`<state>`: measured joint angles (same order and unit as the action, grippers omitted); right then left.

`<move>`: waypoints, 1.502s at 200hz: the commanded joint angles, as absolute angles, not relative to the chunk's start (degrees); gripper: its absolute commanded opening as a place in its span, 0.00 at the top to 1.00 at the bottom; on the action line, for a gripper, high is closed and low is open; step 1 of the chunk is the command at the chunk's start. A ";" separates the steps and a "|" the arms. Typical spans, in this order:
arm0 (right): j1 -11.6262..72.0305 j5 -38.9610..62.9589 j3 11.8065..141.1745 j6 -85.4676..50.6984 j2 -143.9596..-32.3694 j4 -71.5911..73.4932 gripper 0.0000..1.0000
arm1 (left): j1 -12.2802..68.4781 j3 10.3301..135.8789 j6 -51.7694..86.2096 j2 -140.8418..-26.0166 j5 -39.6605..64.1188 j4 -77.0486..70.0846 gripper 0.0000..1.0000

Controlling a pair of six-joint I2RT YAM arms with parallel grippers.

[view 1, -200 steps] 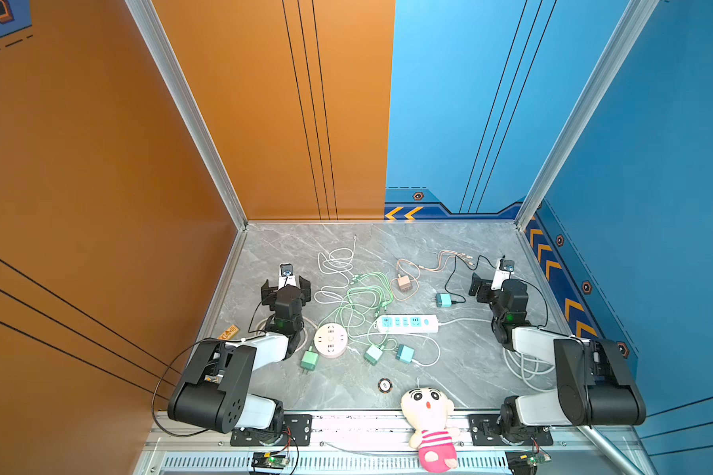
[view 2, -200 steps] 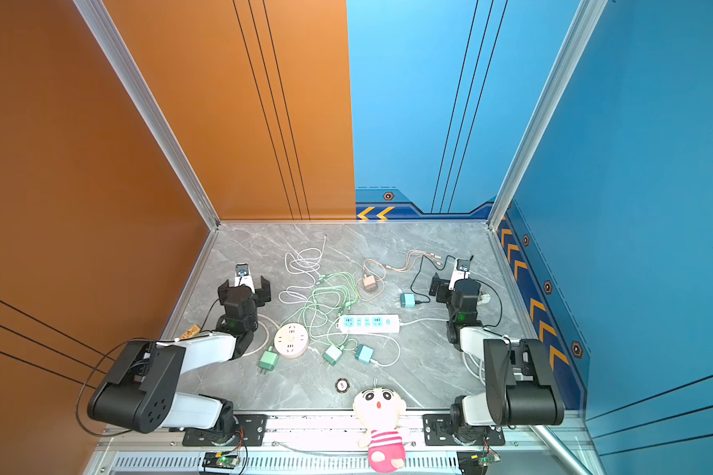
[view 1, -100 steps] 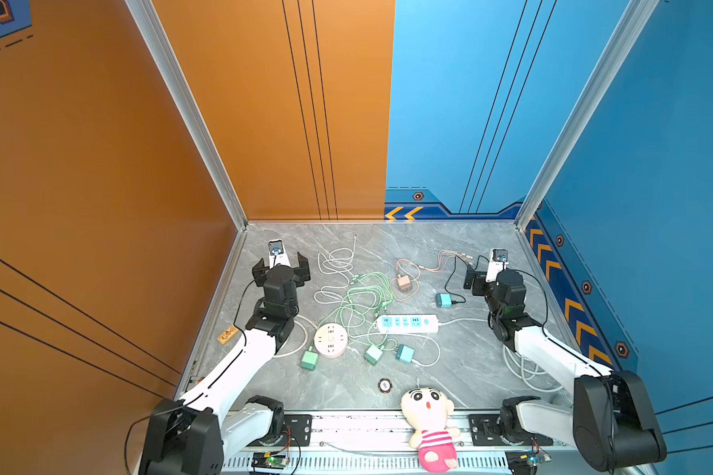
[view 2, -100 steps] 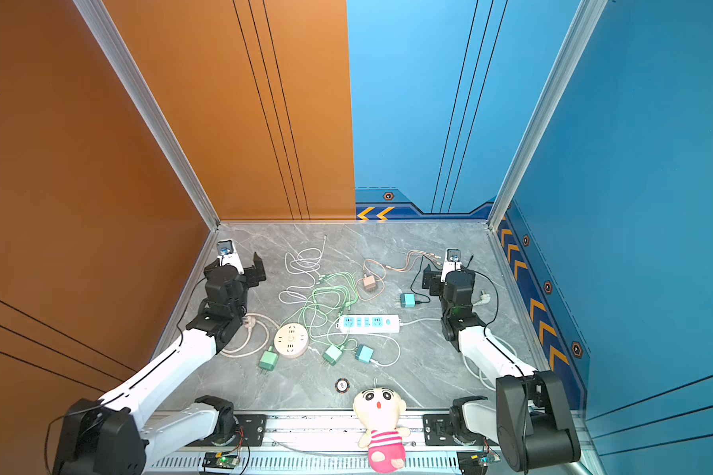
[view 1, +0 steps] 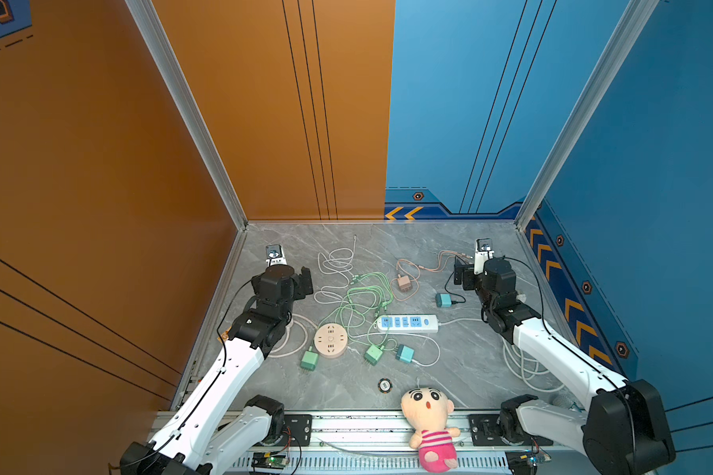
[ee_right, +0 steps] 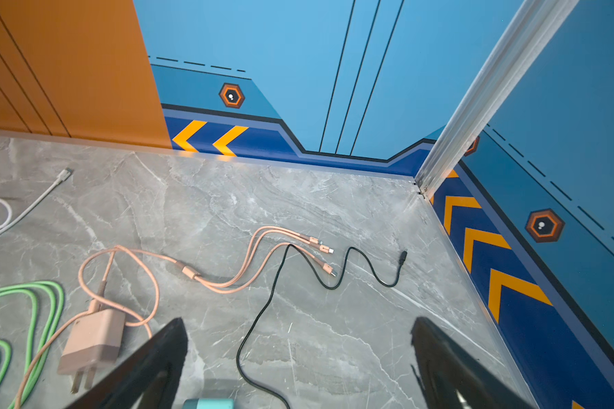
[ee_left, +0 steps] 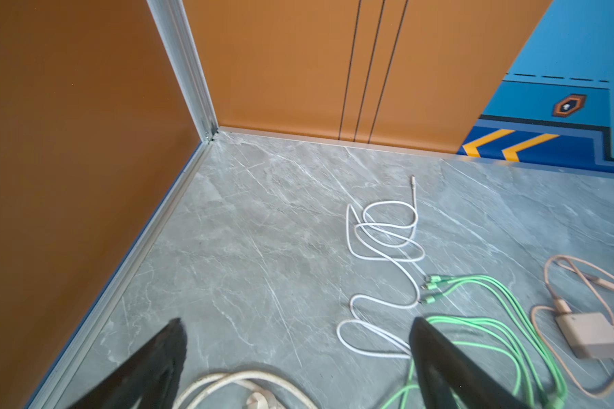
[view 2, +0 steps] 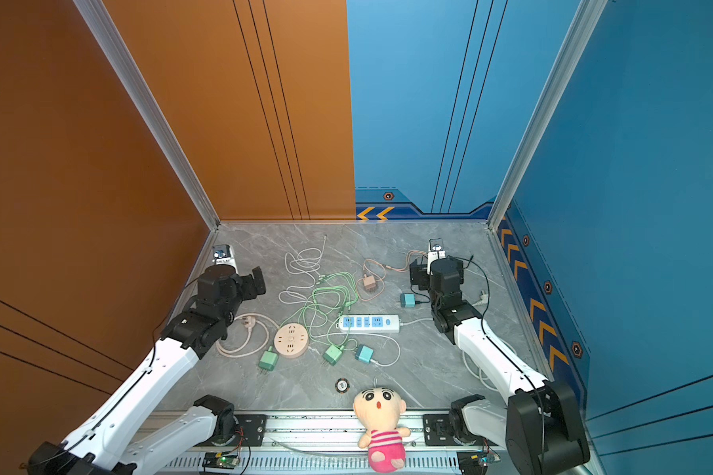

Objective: Insert plugs into power strip
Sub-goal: Pick up the plug from the middle-right of the table.

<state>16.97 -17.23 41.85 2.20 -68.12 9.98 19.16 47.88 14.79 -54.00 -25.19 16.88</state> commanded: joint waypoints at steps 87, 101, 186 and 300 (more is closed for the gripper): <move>26.52 -20.96 49.31 4.30 -70.92 -0.86 0.00 | 30.82 57.20 19.42 -55.52 -26.69 32.27 0.00; 26.88 -20.03 49.61 3.74 -70.79 -1.03 0.00 | 31.48 57.22 19.68 -56.02 -26.32 32.26 0.00; 27.25 -22.31 52.13 1.90 -70.22 -6.99 0.00 | 35.37 61.75 19.21 -61.35 -23.75 32.72 0.01; 16.88 -20.27 54.17 -8.67 -61.07 -22.09 0.00 | 40.60 80.73 8.94 -89.20 -11.58 33.06 0.01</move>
